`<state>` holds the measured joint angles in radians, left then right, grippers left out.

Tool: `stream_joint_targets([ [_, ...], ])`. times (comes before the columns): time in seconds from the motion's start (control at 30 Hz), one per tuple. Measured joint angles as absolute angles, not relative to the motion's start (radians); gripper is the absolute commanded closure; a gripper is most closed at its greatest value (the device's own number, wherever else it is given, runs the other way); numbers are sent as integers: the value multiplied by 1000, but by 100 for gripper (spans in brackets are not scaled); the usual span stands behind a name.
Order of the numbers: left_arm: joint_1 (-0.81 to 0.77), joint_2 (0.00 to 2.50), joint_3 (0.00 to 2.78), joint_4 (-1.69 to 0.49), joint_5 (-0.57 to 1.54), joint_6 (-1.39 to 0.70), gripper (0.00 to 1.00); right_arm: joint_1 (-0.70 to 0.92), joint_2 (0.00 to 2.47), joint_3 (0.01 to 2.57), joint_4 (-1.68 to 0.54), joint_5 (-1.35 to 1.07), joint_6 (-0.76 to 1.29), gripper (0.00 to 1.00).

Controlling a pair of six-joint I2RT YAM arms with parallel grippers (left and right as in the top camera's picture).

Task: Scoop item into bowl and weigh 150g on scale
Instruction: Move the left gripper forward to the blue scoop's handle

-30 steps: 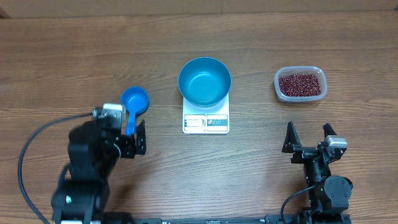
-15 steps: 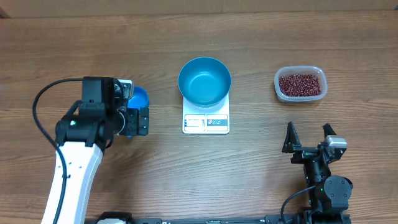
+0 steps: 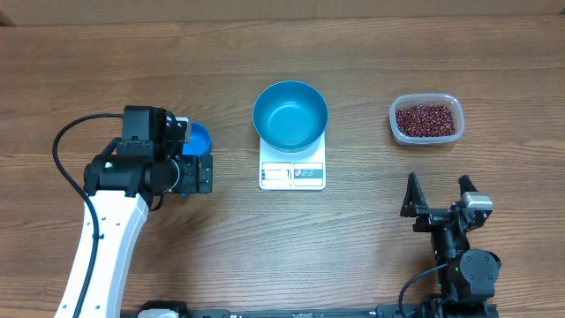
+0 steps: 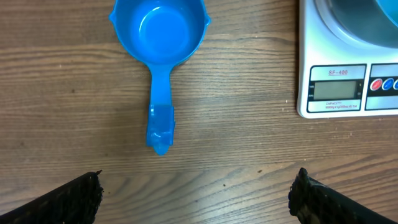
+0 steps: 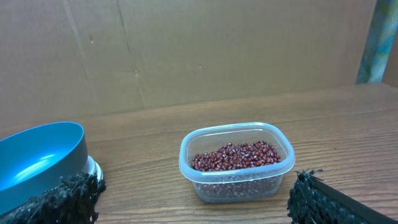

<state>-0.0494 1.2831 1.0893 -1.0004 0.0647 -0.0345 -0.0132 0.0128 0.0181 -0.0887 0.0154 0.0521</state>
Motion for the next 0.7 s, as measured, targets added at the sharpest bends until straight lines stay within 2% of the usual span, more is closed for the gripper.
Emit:
stream_joint_targets([
  [0.17,-4,1352,1154,-1047,69,-76,0,-13,13,18,-89,15,52,0],
  [0.33,79,1511,1339,-1143,70,-73,0,-13,13,18,-89,15,52,0],
  [0.7,120,1746,1433,-1054,40,-88,0,-13,13,18,-89,16,52,0],
])
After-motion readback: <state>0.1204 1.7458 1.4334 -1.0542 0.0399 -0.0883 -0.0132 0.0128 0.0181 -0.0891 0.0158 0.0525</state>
